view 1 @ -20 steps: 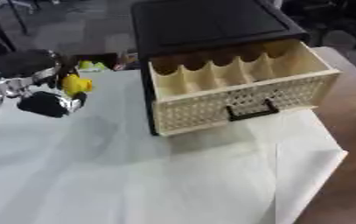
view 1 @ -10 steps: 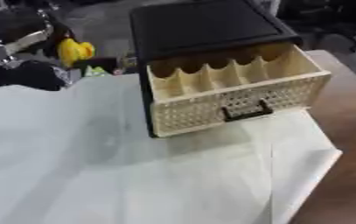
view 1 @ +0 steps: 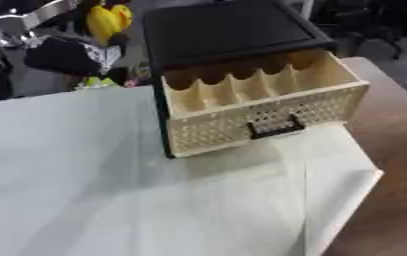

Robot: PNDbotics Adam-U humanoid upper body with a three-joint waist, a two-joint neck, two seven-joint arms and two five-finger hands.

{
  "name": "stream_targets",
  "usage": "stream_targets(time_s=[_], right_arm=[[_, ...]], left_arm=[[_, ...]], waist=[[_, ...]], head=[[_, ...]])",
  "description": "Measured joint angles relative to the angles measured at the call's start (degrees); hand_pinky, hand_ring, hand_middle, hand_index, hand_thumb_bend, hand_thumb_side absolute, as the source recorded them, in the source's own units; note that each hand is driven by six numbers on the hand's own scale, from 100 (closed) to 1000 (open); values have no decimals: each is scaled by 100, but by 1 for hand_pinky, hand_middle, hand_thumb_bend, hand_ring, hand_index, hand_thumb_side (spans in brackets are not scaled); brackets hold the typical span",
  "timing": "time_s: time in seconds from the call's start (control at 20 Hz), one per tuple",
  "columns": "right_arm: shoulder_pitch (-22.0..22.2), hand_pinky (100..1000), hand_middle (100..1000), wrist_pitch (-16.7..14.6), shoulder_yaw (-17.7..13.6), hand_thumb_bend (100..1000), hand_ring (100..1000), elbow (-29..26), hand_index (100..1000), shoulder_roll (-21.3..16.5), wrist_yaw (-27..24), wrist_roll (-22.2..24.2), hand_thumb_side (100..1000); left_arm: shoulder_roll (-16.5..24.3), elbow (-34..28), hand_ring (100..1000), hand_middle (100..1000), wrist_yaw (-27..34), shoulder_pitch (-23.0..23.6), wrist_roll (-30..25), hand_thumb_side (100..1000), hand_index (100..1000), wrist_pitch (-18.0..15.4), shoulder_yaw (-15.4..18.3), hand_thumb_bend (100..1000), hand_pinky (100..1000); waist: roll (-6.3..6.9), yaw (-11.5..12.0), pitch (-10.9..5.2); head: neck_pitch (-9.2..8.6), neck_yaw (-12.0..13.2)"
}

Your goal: Pick up objects from table and place into drawer.

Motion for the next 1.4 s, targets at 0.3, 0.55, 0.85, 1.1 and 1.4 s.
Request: stream_targets(time_s=[0.3,0.55,0.85,1.1,1.4], right_arm=[[-23,751,620,-5,35,100,705,0,849,6,-21,0,1000],[-54,751,620,-6,47,100,704,0,849,25,-35,0,1000],[-100,748,617,-9,66,100,702,0,848,55,-43,-1,1000],[-104,748,616,-10,66,100,700,0,848,57,-45,-2,1000],[-151,750,615,-17,67,100,699,0,847,59,-46,-7,1000]], left_arm=[[-307,22,517,434,-1,-104,12,609,713,12,-130,100,477],[-481,208,517,436,-32,-148,29,614,713,24,-264,100,476],[-686,533,523,446,-59,-148,97,625,723,42,-371,100,480],[-803,797,532,453,-113,-151,229,634,734,5,-410,100,491],[-882,1016,564,488,-156,-192,343,709,798,-87,-440,100,505]], waist=[[35,-45,3],[92,-85,29],[138,-144,66],[184,-168,102],[215,-216,133]], head=[[0,13],[-3,34],[-37,42],[-91,44],[-152,58]])
